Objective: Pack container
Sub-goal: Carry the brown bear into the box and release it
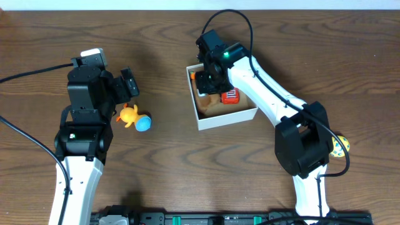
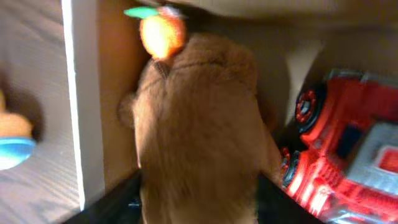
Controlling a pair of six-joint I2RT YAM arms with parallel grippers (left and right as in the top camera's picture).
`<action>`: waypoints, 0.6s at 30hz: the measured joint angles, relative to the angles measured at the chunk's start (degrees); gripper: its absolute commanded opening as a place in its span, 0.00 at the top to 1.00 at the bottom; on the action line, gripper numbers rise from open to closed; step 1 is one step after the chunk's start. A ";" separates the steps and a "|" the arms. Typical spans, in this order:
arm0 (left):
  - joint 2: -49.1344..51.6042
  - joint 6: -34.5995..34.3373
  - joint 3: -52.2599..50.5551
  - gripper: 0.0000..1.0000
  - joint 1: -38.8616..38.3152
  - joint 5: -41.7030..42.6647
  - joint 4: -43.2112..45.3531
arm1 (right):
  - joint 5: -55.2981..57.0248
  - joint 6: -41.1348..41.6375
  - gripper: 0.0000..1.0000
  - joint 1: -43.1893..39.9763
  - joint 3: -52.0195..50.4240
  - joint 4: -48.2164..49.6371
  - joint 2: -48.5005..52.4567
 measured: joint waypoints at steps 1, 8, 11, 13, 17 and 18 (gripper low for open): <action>0.00 0.00 0.00 0.02 0.00 0.00 0.00 | -0.55 -0.55 0.22 -0.22 0.48 0.31 0.00; 0.00 0.00 0.00 0.02 0.00 0.02 -0.02 | -1.97 -2.10 0.01 -5.14 8.24 -2.91 -0.59; 0.00 0.00 0.00 0.02 0.00 0.00 -0.02 | -1.49 -3.10 0.01 -8.39 10.91 -5.88 -1.64; 0.00 -0.02 0.00 0.02 0.00 0.00 -0.02 | -0.17 -3.67 0.01 -11.02 12.83 -7.74 -2.49; 0.00 -0.02 0.00 0.02 0.00 0.00 -0.07 | 2.10 -4.15 0.01 -18.84 16.09 -11.72 -5.66; 0.00 0.00 0.00 0.02 0.00 0.00 -0.11 | 2.36 -4.20 0.01 -21.53 16.44 -12.79 -6.86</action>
